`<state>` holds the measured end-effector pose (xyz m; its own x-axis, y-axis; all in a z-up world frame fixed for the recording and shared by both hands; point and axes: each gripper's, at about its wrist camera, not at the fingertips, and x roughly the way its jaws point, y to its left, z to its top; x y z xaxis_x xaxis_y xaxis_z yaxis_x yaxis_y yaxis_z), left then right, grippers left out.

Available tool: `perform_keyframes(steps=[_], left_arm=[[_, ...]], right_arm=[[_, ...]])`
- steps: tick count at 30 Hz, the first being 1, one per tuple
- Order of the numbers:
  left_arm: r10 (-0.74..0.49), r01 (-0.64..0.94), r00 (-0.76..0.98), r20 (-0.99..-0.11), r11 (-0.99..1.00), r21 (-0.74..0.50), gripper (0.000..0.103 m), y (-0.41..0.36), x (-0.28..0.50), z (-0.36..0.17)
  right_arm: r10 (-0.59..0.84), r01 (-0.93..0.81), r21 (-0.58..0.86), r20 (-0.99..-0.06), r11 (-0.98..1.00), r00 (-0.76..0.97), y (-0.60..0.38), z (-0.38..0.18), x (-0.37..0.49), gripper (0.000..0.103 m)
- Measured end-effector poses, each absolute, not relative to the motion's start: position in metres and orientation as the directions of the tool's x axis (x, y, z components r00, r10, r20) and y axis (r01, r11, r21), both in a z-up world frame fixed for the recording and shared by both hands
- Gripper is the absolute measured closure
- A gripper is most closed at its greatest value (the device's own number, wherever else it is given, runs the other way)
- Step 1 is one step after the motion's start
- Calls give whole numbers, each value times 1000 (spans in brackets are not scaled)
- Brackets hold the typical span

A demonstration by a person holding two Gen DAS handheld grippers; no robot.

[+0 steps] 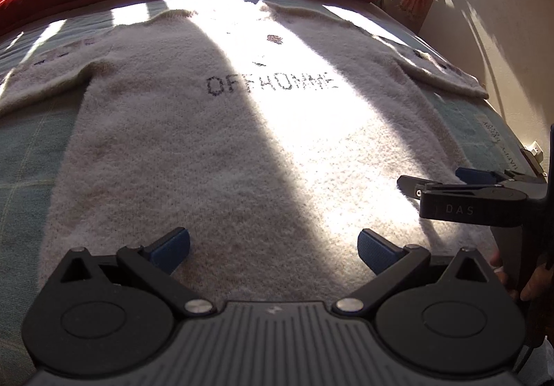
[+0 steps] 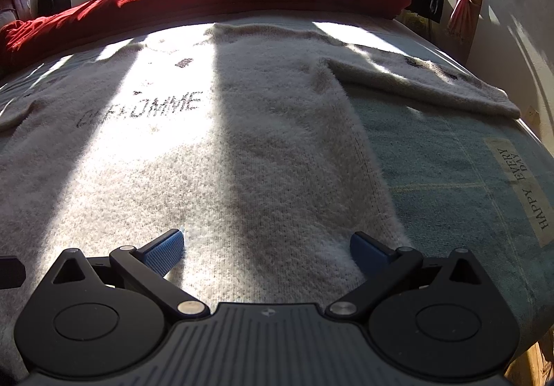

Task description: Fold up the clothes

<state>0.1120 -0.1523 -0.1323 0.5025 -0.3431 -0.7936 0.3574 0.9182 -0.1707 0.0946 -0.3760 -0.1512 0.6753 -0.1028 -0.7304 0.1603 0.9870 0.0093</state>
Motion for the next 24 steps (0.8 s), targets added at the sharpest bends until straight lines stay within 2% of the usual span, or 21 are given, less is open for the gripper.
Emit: perform_keyframes(steps=[6,12,15,20,24], left_arm=[[-341,367,501,-795,916,-161,1,-144,92,-140],[-334,315,525,-783,931,-186,1,-125,91,-124],[-326,302,550,-769,936,-182,1,-115,100,-111],[-331,254,567,-755,941,-222,1,-101,130,-98],[-323,225,564,-760,946,-235,1,-95,172,-89]], right_arm=[[-102,158,10,-728,987,678,-376,-152,94,0],[-101,167,17,-738,986,667,-375,-141,102,0],[-69,145,47,-708,988,703,-374,-123,114,0],[15,17,42,-662,999,750,-360,-94,161,0],[138,-133,61,-684,989,716,-348,-95,215,0]])
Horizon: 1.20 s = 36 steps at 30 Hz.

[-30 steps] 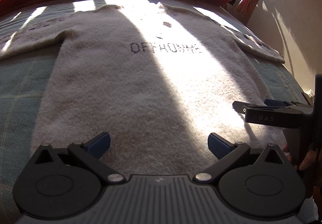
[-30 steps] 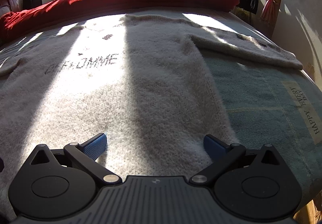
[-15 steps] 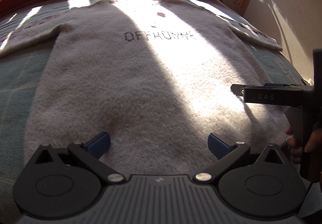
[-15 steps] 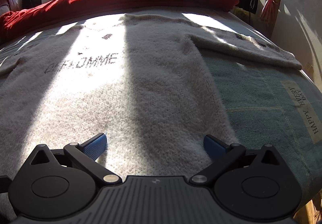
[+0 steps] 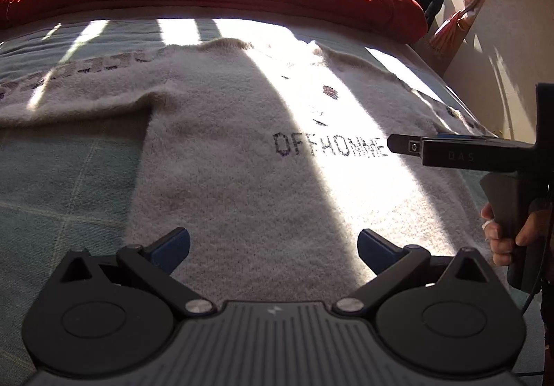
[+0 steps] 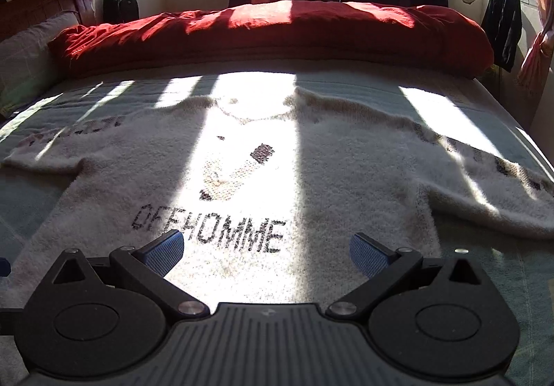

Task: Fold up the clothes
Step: 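Lower the left tool onto the sweater hem and close it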

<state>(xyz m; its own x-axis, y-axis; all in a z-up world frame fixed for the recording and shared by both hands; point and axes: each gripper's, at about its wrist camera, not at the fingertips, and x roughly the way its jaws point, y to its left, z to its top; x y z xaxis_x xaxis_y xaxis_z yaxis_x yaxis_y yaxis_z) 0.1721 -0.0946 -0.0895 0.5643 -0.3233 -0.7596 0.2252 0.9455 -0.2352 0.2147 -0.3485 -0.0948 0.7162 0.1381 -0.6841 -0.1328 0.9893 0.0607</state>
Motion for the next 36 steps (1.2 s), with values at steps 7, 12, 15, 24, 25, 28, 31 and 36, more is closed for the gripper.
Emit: perform_keyframes(steps=[7,12,15,24,25,28,31,36], left_arm=[[-303,128,609,-733,949,-287,1,-85,284,-72],[-318,119,592,-741,943,-309,1,-116,371,-80],[-355,159,580,-733,932,-326,1,-147,417,-90],[-313,32,569,-761,932,-360,1,-170,528,-152],[-308,18,573,-759,931,-364,1,-169,531,-155],[-282,4,595,-752,937,-349,1,-172,532,-149],[-334,86,586,-738,931,-354,1,-192,522,-129],[-564,259,437,-701,825,-502,1,-243,510,-121]], right_arm=[[315,-362,94,-719,927,620,-332,-105,282,0],[378,-351,183,-669,918,640,-357,-134,274,0],[435,-359,252,-619,899,654,-376,-140,264,0],[503,-383,326,-553,864,664,-398,-144,257,0],[506,-384,330,-551,862,663,-399,-144,257,0],[503,-374,337,-550,864,667,-401,-142,257,0],[440,-333,287,-556,898,706,-402,-132,254,0],[336,-276,193,-533,942,777,-410,-123,248,0]])
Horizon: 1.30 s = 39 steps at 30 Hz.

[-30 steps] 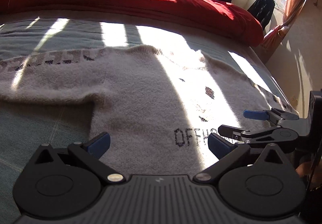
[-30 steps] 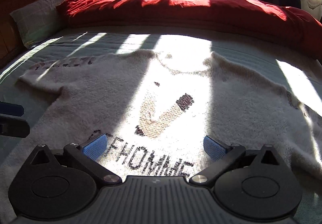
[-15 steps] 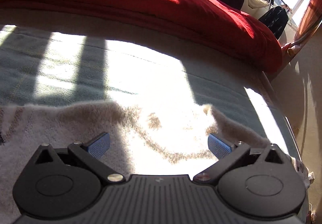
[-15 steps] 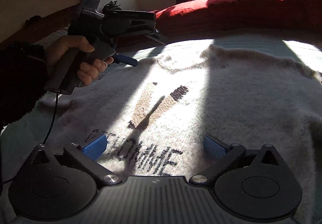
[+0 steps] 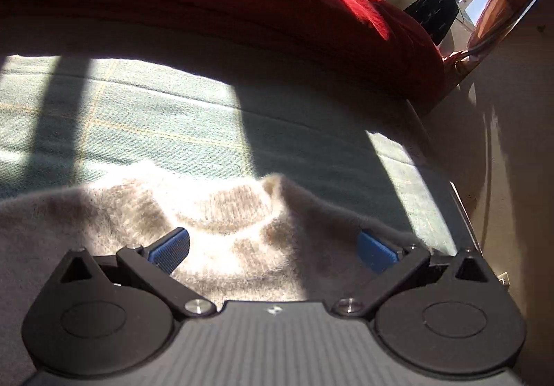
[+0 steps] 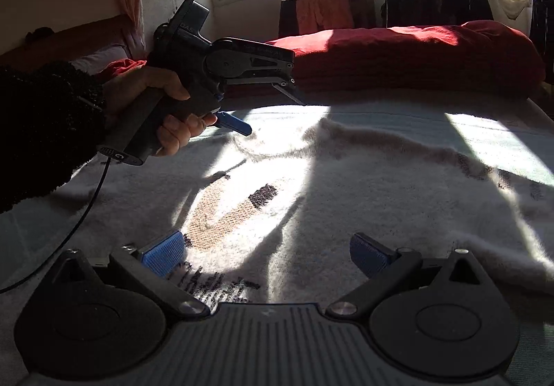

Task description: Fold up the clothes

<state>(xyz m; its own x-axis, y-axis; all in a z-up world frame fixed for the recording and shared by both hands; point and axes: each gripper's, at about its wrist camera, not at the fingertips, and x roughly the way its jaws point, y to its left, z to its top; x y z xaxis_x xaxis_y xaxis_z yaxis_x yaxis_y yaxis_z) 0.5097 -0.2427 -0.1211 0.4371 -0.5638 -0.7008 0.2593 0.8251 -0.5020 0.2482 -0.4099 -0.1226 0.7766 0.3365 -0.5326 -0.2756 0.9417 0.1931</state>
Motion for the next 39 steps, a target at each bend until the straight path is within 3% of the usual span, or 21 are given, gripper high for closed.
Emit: perform_keyframes(steps=[3,9,14,18,25,30,39], left_arm=[[-622,311,374,-689,783,-539,1,-273,511,-130],[-561,258,398,-726,828,-498,1,-292,540,-150],[-549,276,428,-718,836,-475,1,-296,535,-121],[-621,330,396,-677,784,-526,1,-302,522,-106],[-576,356,328,-749,809,-467,1,-340,533,-148],[-550,330,347,-760,829,-450,1,-349,541,-140],[-665,438,228,-711,722,-535,1,-375,520,-130]], right_arm=[[319,-236,218,-542,947,778,-419,-126,252,0],[313,-213,238,-555,948,771,-429,-132,257,0],[312,-208,244,-557,947,769,-432,-133,259,0],[317,-209,251,-548,945,774,-433,-132,257,0],[320,-201,264,-562,943,763,-436,-137,261,0],[324,-205,266,-567,942,757,-437,-139,263,0],[328,-212,261,-573,942,751,-436,-140,262,0]])
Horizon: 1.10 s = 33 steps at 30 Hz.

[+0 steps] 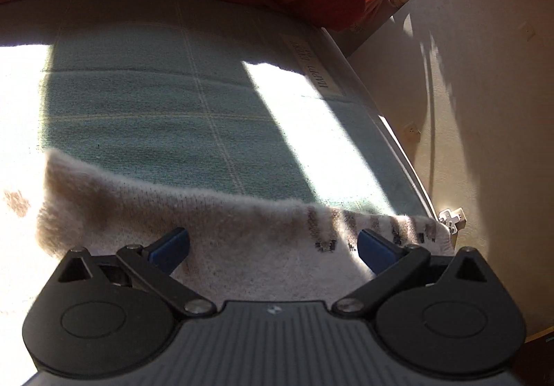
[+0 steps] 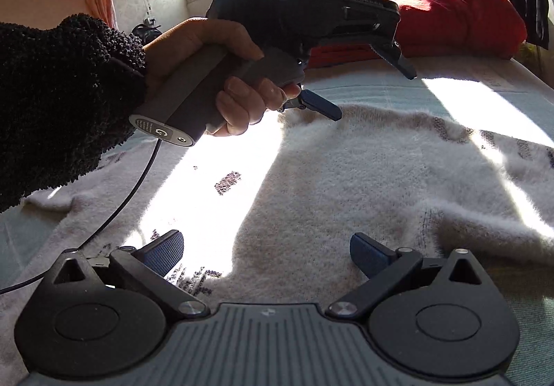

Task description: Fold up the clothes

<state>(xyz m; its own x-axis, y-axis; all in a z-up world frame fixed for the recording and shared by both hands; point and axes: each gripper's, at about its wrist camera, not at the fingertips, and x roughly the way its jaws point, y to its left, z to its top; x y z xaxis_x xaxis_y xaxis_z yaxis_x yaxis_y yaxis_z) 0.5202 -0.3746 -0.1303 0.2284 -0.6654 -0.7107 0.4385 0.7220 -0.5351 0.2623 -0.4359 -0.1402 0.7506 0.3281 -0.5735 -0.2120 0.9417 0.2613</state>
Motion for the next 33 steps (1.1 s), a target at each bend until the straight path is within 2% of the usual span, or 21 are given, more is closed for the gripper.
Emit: perform_keyframes(steps=[5,9,13,21,27,33], left_arm=[[-644,417,238,-727,744,-522,1,-389,537,-147],[-624,424,245,-742,757,-497,1,-396,534,-137],[-671,479,207,-712,704,-524,1,-398,519,-122],[-639,484,207,-741,725,-490,1,-413,522,-145],[-607,488,250,-755,752,-443,1,-403,510,-116],[-669,466,188,-719,705,-534,1,-389,489,-85]], right_arm=[[331,-216,261,-575,941,748,-436,-141,262,0],[335,-218,264,-576,940,746,-436,-143,263,0],[339,-218,271,-576,938,744,-436,-141,262,0],[339,-221,266,-578,938,742,-436,-142,262,0],[340,-221,269,-578,938,742,-437,-141,261,0],[348,-235,262,-586,936,732,-432,-141,260,0]])
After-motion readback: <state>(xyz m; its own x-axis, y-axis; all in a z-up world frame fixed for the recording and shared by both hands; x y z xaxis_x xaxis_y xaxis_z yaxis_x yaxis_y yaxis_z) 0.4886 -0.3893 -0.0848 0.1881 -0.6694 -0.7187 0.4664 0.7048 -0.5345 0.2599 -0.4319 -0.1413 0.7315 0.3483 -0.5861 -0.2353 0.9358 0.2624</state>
